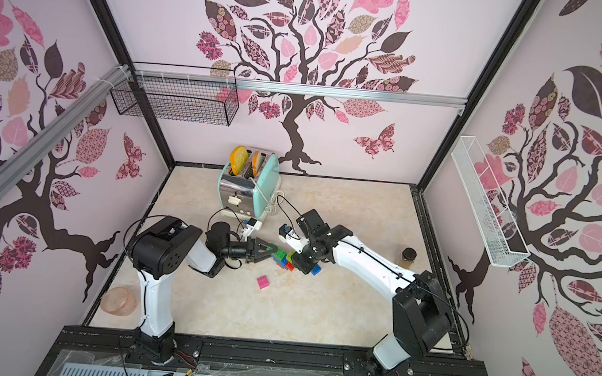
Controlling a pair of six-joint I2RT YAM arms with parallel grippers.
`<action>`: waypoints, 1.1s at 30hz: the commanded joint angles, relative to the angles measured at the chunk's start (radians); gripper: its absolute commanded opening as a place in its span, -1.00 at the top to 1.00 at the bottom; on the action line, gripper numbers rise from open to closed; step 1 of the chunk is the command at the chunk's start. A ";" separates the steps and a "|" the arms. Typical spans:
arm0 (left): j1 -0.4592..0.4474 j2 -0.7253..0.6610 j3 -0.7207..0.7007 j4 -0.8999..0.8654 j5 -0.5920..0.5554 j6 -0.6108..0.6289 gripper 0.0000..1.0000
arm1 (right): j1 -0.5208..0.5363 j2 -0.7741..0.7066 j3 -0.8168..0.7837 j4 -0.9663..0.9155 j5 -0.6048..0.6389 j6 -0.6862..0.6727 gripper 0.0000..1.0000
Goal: Assemble a heart with lego
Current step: Assemble the lego brick with the lego brick.
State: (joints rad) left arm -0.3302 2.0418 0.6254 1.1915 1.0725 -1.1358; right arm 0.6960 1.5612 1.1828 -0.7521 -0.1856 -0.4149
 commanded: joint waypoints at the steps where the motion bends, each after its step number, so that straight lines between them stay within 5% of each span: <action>1: -0.004 0.021 0.011 0.054 0.036 0.017 0.46 | 0.004 0.020 0.017 -0.012 -0.030 -0.045 0.41; 33: -0.004 0.053 0.011 0.054 0.051 0.021 0.47 | 0.015 0.086 -0.017 0.120 -0.002 0.012 0.45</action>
State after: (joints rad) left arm -0.3271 2.0682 0.6323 1.2312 1.0946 -1.1290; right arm 0.7204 1.6707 1.1679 -0.7017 -0.1974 -0.4191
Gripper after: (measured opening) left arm 0.431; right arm 0.330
